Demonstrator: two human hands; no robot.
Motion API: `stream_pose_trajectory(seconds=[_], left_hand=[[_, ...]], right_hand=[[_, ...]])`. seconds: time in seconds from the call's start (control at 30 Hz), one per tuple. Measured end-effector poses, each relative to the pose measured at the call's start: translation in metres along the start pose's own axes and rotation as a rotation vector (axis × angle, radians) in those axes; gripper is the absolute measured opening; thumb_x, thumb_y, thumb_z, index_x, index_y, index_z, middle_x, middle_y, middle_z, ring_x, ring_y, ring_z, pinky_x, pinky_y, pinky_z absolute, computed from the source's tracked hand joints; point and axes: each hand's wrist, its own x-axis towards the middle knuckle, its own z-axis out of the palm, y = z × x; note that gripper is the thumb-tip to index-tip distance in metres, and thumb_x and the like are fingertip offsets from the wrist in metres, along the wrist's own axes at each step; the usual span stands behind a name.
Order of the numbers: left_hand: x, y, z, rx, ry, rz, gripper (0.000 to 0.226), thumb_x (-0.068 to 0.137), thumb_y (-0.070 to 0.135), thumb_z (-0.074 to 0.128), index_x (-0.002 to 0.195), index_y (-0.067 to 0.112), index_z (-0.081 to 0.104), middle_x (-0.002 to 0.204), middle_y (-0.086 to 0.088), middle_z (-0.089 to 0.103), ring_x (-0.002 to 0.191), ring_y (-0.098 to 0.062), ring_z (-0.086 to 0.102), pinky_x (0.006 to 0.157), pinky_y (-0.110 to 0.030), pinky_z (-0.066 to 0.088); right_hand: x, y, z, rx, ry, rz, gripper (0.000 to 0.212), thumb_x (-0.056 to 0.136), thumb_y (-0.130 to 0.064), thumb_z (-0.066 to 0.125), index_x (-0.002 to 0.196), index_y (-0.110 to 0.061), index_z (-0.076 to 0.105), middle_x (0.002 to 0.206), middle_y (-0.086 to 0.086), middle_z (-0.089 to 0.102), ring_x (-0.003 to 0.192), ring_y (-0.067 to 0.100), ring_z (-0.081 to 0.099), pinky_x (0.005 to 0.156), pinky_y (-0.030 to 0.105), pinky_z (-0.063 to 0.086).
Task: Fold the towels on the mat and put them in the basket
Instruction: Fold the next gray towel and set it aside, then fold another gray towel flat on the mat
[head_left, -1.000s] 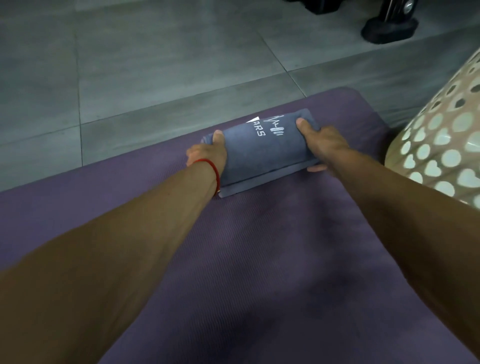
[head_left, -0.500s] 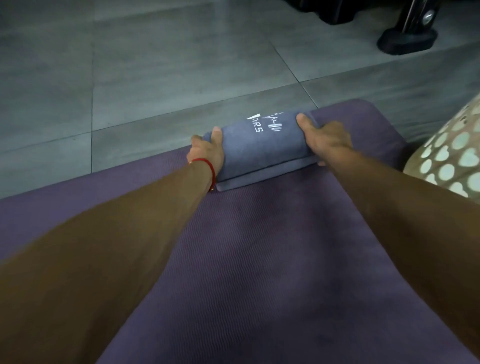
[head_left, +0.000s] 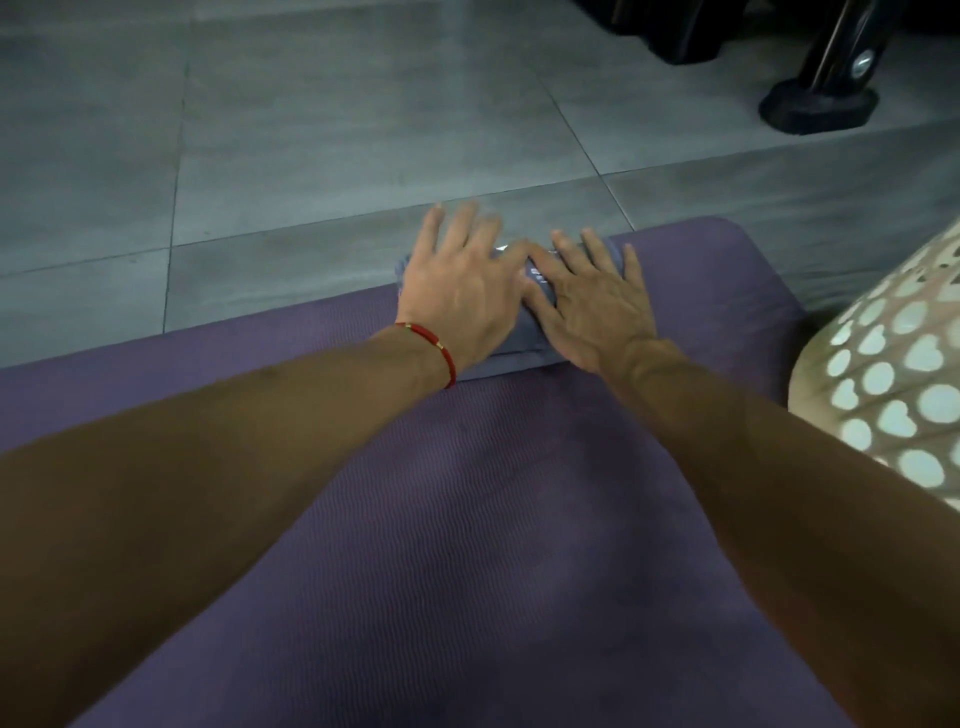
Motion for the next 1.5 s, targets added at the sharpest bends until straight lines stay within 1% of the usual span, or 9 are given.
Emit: stream_pose_trajectory(seconds=[0.1,0.3,0.47,0.7,0.87,1.0,1.13,1.27,1.5], left_hand=[[-0.020,0.006,0.016,-0.064,-0.145,-0.113,0.063,0.100,0.058,0.009,0.151,0.027,0.029,0.151,-0.011,0.039,0.137,-0.033,0.036,0.114,-0.056,0.024],[-0.020,0.004,0.023,-0.139,-0.170,-0.162,0.063,0.095,0.063,0.012,0.153,0.037,0.019,0.155,-0.005,0.033,0.139,-0.029,0.033,0.109,-0.066,0.025],[-0.021,0.001,0.026,-0.133,-0.168,-0.132,0.066,0.095,0.066,0.012,0.153,0.035,0.018,0.154,-0.005,0.032,0.140,-0.029,0.032,0.108,-0.066,0.025],[-0.011,-0.001,0.003,-0.076,-0.326,-0.090,0.073,0.091,0.070,0.000,0.156,0.036,-0.001,0.165,-0.007,0.007,0.151,-0.035,0.002,0.112,-0.071,0.006],[-0.023,-0.024,-0.048,-0.059,-0.296,-0.045,0.070,0.095,0.066,0.012,0.157,0.032,0.006,0.165,-0.011,0.003,0.151,-0.035,-0.003,0.117,-0.064,0.003],[-0.087,-0.051,-0.105,-0.046,-0.263,-0.035,0.073,0.093,0.062,0.012,0.154,0.024,0.023,0.160,-0.017,0.019,0.147,-0.038,0.017,0.115,-0.060,0.020],[-0.188,-0.074,-0.196,-0.120,-0.361,-0.113,0.079,0.085,0.063,0.012,0.148,0.021,0.034,0.149,-0.013,0.038,0.134,-0.034,0.039,0.105,-0.051,0.039],[-0.291,-0.105,-0.285,-0.175,-0.477,-0.290,0.062,0.088,0.055,0.038,0.144,0.027,0.038,0.146,-0.002,0.041,0.134,-0.026,0.038,0.106,-0.043,0.039],[-0.474,-0.189,-0.421,-0.210,-0.663,-0.668,0.068,0.072,0.057,0.043,0.132,0.026,0.052,0.133,-0.012,0.054,0.125,-0.033,0.050,0.105,-0.043,0.041]], right_hand=[[0.000,0.004,0.002,0.068,-0.015,-0.029,0.065,0.096,-0.067,0.008,0.154,-0.041,0.019,0.165,-0.007,0.018,0.154,0.022,0.006,0.122,0.057,0.008],[0.004,0.018,0.004,0.219,-0.022,-0.034,0.063,0.099,-0.064,0.025,0.156,-0.037,0.022,0.166,-0.005,0.019,0.154,0.020,0.009,0.122,0.049,0.017],[0.000,0.015,0.002,0.120,-0.003,-0.056,0.066,0.098,-0.065,0.018,0.156,-0.036,0.020,0.163,-0.003,0.022,0.152,0.021,0.013,0.119,0.053,0.023],[-0.004,0.006,-0.028,-0.022,-0.048,-0.049,0.067,0.100,-0.066,0.011,0.159,-0.036,-0.001,0.168,-0.002,-0.006,0.154,0.025,-0.013,0.118,0.064,-0.004],[-0.059,0.004,-0.059,0.064,0.096,0.030,0.062,0.100,-0.055,0.017,0.157,-0.031,0.023,0.164,0.014,0.016,0.151,0.037,0.015,0.117,0.065,0.015],[-0.132,-0.010,-0.075,0.043,0.067,-0.005,0.060,0.099,-0.048,0.024,0.152,-0.023,0.036,0.157,0.018,0.032,0.140,0.037,0.038,0.111,0.061,0.032],[-0.201,-0.068,-0.107,0.091,-0.084,-0.039,0.066,0.094,-0.052,0.024,0.153,-0.025,0.035,0.156,0.016,0.035,0.136,0.036,0.043,0.108,0.057,0.038],[-0.245,-0.157,-0.162,0.094,-0.218,-0.156,0.059,0.097,-0.046,0.039,0.152,-0.025,0.033,0.159,0.007,0.026,0.145,0.027,0.029,0.117,0.061,0.018],[-0.289,-0.343,-0.299,0.003,-0.452,-0.719,0.053,0.101,-0.041,0.048,0.150,-0.024,0.036,0.149,0.005,0.041,0.138,0.025,0.042,0.111,0.032,0.034]])
